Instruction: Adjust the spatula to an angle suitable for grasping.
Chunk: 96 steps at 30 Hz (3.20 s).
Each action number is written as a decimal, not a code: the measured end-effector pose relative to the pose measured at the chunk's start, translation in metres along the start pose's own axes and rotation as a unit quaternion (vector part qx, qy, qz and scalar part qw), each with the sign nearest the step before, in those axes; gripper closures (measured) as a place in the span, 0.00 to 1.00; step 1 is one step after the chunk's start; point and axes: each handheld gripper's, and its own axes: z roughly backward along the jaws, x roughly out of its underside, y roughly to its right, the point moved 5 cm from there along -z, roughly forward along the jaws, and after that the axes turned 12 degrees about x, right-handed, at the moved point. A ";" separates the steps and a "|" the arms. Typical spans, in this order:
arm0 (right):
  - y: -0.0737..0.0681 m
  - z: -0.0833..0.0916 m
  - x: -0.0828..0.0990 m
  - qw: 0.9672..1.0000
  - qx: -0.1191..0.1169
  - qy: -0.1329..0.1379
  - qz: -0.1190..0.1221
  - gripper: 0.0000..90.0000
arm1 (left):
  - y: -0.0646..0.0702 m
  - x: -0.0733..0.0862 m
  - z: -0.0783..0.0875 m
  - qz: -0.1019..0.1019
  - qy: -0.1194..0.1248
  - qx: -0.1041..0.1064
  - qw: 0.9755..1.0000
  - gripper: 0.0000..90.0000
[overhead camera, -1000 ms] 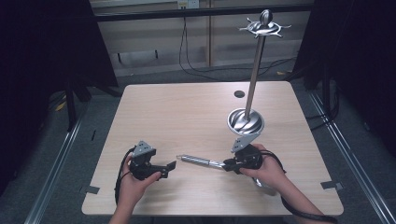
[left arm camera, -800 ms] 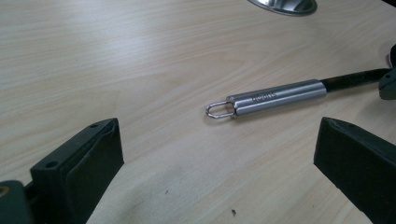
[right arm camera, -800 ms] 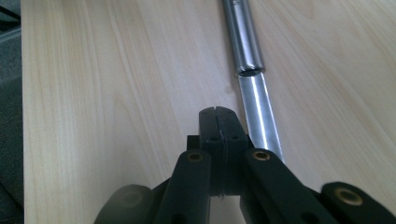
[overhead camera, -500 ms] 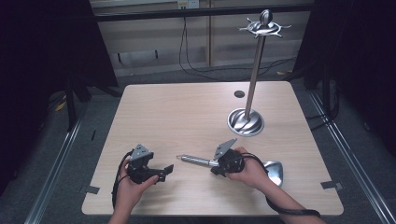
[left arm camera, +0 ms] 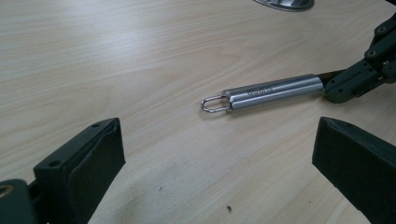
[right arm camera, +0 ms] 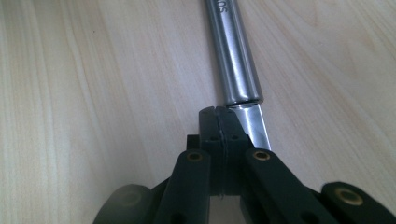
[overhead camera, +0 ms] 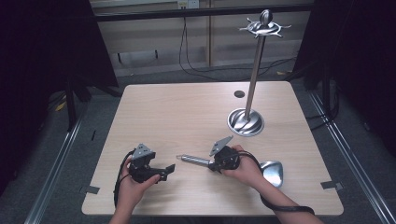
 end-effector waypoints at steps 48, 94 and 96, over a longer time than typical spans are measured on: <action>0.062 0.000 -0.015 0.991 0.027 -0.018 -0.130 0.88 | 0.002 0.000 -0.004 -0.008 -0.012 0.003 1.000 0.03; 0.052 0.037 0.048 0.980 0.095 -0.129 -0.117 0.78 | 0.024 -0.029 -0.059 -0.055 -0.033 0.066 0.996 0.03; 0.054 0.037 0.048 0.979 0.090 -0.128 -0.130 0.83 | 0.025 -0.029 -0.059 -0.051 -0.031 0.065 0.996 0.03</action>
